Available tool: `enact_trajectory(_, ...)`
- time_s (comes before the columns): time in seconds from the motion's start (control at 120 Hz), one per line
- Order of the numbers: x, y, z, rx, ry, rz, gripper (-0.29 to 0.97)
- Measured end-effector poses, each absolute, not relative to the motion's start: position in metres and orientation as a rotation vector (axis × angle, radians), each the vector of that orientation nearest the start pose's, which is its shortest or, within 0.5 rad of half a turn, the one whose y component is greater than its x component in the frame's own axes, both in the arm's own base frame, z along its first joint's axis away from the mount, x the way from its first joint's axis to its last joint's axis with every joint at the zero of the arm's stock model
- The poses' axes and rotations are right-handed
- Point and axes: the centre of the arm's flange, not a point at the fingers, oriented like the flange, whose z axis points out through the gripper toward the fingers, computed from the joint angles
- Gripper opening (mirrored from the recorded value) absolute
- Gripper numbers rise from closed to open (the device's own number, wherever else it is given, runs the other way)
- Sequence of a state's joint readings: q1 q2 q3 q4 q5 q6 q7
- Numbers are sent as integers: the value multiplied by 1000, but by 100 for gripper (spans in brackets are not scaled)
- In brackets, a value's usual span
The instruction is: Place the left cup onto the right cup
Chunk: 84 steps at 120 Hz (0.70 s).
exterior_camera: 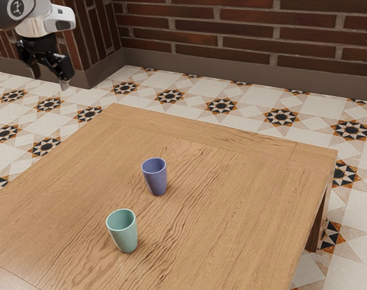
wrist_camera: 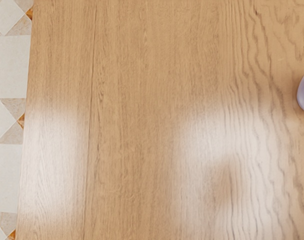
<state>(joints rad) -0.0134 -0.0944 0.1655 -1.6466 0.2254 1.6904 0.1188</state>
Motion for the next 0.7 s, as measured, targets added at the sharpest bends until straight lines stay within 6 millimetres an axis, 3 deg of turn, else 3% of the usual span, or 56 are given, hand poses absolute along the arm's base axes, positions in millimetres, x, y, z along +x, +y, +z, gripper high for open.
enact_trajectory(0.442, 535, 101, 640, -2919, -5, -125, 68)
enact_trajectory(0.7, 555, 102, 597, -2933, -3, -13, 68)
